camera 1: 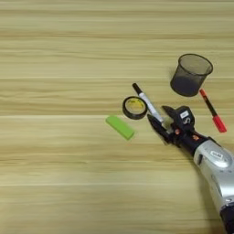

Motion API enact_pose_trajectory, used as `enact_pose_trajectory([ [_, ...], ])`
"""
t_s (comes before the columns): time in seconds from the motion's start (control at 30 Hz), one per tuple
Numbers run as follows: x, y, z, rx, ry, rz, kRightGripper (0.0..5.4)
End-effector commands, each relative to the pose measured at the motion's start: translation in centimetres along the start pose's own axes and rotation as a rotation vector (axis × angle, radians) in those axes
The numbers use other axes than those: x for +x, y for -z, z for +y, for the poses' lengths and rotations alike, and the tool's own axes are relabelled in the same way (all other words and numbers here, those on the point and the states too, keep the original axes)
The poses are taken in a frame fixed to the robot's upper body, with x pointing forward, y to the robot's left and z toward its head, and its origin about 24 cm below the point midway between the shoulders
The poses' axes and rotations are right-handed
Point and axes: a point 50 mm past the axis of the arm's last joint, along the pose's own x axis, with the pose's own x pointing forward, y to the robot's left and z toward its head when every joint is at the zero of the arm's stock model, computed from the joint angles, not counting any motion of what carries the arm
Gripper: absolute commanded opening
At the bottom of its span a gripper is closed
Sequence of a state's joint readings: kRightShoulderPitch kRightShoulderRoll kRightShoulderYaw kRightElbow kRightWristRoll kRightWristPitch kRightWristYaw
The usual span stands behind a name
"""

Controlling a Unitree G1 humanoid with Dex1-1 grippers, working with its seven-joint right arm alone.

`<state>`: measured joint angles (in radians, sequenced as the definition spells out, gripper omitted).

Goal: Move the objects on the table

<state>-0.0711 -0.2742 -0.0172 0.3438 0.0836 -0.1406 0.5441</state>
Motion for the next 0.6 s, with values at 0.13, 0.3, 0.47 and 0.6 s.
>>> enact_pose_trajectory([
  [0.13,0.41,-0.49,-0.39,-0.035,-0.003,0.011,2.08],
  [0.3,0.42,-0.33,-0.24,-0.043,-0.016,0.025,1.56],
  [0.47,0.44,-0.29,-0.29,-0.044,-0.015,0.028,0.95],
  [0.6,0.45,-0.34,-0.25,-0.044,-0.017,0.025,0.74],
])
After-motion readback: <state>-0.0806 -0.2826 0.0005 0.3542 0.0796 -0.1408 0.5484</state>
